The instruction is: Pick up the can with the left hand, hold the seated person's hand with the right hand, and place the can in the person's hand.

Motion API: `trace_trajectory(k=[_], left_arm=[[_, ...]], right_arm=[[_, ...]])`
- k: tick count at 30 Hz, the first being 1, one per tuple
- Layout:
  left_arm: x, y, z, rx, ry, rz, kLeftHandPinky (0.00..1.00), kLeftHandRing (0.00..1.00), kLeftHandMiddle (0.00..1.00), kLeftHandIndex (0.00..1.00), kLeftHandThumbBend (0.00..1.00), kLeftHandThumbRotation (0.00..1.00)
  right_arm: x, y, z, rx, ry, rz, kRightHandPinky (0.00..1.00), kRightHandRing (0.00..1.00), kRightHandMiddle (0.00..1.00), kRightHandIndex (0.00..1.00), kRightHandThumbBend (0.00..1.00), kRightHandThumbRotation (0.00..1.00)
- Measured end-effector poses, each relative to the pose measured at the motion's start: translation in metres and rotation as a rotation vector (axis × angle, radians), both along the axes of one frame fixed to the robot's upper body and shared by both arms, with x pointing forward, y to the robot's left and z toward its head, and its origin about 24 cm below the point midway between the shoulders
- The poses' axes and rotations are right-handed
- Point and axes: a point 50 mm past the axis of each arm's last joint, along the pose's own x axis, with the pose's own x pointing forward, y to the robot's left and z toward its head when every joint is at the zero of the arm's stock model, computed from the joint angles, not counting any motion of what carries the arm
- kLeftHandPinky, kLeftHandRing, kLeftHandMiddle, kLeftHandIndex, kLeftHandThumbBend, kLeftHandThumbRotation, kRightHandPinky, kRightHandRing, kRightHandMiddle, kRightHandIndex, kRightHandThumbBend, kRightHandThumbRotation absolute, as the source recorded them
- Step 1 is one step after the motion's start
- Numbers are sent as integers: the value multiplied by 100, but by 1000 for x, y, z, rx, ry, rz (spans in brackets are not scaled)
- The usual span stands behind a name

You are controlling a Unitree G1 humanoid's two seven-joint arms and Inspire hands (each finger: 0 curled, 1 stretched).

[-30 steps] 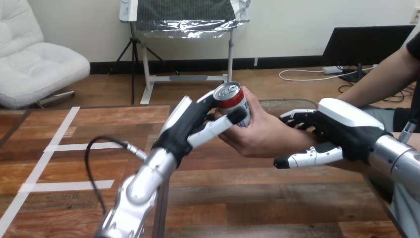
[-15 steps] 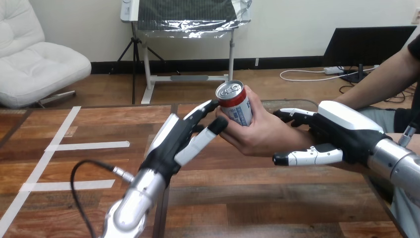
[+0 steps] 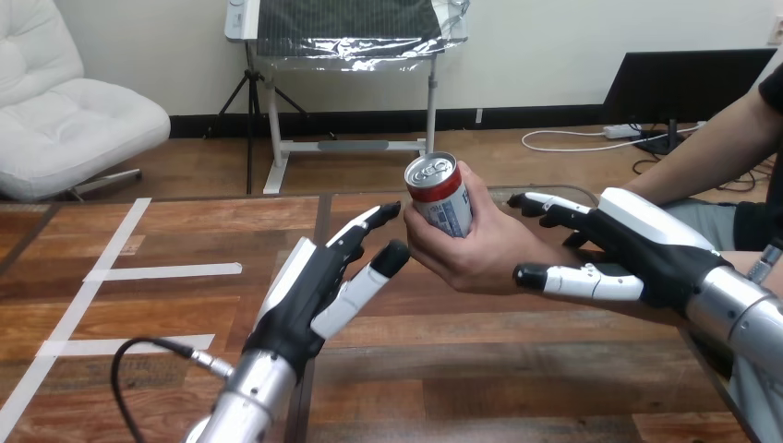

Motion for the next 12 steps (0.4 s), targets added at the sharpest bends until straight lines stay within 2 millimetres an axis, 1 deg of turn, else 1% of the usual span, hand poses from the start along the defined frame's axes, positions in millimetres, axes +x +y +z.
trace_trajectory(k=[7,12], left_arm=[[-12,2,5,-22,-28,18,94,94,91,87,71,100],[-20,5,11,-60,-51,32,97,95,91,86,74,100]], right_arm=[[-2,0,-2,86,-10,-25,81,92,95,96,99,100],[-3,2,-4,154,-18,-41,83,93,95,96,99,100]])
